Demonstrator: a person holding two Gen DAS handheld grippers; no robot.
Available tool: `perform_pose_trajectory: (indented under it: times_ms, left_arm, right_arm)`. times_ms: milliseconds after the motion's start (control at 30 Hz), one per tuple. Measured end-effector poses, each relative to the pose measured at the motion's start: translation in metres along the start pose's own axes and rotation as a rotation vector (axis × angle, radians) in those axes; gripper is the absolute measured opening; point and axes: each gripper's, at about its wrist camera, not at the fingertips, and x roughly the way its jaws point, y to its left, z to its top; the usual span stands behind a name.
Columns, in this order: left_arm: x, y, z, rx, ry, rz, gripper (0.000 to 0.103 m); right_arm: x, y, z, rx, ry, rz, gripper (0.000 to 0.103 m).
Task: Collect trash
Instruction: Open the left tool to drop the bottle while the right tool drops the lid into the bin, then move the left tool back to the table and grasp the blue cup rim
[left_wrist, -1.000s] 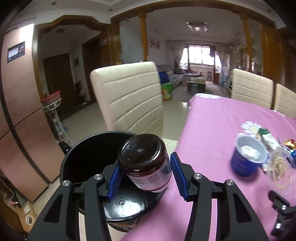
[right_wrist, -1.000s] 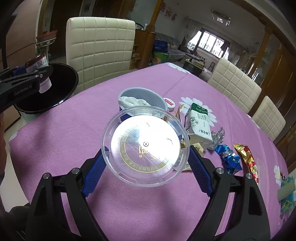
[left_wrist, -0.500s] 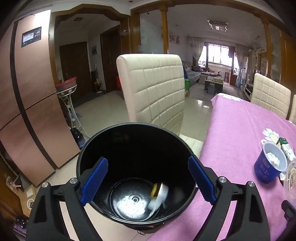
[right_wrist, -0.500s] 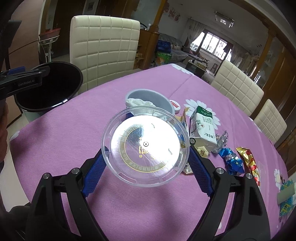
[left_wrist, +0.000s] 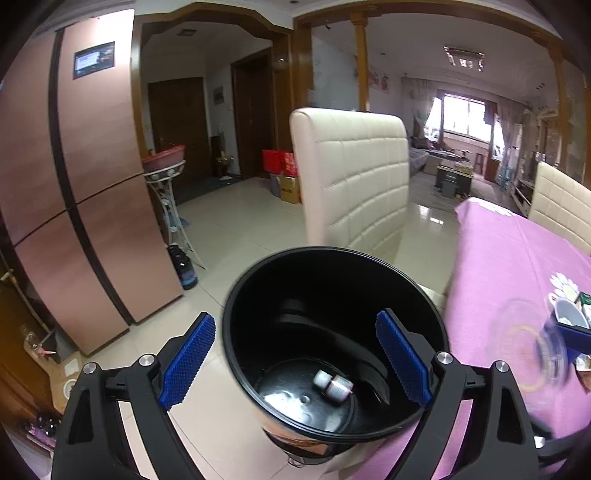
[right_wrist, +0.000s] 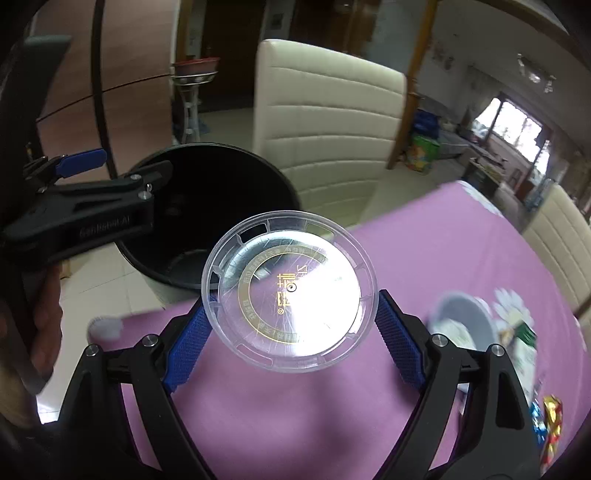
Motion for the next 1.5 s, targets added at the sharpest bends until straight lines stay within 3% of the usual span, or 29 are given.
perform_pose_trajectory:
  times_ms: [233,300,500,733,1333,1500]
  left_arm:
    - [-0.010,0.015,0.005,0.003,-0.056,0.122,0.087]
    - [-0.009,0.020,0.005,-0.002,-0.057,0.135,0.087]
    - [-0.004,0.017,0.002,0.005,-0.043,0.108,0.087]
    - [-0.005,-0.007,0.002,0.027,-0.039,0.029,0.087]
    - [-0.019,-0.119,-0.012,0.159,0.003,-0.207,0.087]
    - [-0.025,-0.137,-0.013,0.182,-0.003,-0.242,0.087]
  right_arm:
    - [0.037,0.031,0.035,-0.041,-0.026,0.117,0.087]
    - [0.040,0.033,0.041,-0.032,-0.030,0.164,0.099]
    - [0.032,0.029,0.034,-0.041,-0.063,0.101,0.099]
    - [0.027,0.001,0.013,-0.005,-0.026,0.008,0.099]
    - [-0.016,-0.083,-0.043,0.097,-0.014,-0.193,0.099]
    - [-0.020,-0.110,-0.054,0.142,0.023,-0.213,0.082]
